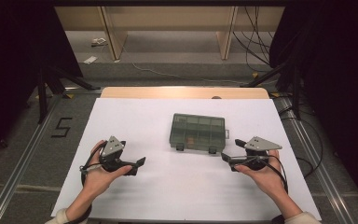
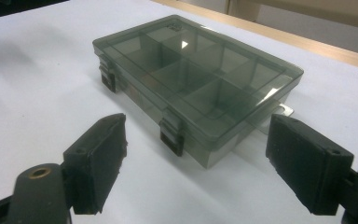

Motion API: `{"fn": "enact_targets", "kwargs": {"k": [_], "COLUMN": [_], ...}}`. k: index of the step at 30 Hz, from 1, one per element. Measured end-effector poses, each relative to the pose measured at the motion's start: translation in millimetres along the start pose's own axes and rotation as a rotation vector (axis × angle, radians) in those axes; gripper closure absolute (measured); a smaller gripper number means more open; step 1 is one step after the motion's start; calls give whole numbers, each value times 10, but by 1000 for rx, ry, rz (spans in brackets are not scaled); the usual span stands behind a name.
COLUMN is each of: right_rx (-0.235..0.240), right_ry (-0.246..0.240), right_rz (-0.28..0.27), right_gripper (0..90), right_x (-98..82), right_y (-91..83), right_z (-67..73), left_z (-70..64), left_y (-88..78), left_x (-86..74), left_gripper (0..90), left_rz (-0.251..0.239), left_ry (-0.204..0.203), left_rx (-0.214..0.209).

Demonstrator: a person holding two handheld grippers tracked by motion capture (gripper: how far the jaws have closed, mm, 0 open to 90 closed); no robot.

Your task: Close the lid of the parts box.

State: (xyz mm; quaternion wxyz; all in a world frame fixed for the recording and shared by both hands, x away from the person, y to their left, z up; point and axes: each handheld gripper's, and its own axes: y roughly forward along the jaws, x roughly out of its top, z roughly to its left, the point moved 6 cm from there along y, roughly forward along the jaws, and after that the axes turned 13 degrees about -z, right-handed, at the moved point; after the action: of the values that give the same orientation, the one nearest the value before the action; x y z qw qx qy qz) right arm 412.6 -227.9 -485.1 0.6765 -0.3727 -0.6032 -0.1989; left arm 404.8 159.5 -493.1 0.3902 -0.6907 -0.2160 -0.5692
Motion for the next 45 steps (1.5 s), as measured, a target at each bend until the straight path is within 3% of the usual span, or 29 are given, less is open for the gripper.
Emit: {"fn": "enact_targets", "kwargs": {"k": [45], "right_rx": [-17], "right_ry": [14], "right_rz": [7], "right_gripper": [204], "right_x": [-109], "right_y": [-320], "right_z": [-78], "left_z": [99], "left_y": [-169], "left_x": [-99], "left_gripper": [0], "left_rz": [18], "left_ry": [14], "left_rx": [22]}}
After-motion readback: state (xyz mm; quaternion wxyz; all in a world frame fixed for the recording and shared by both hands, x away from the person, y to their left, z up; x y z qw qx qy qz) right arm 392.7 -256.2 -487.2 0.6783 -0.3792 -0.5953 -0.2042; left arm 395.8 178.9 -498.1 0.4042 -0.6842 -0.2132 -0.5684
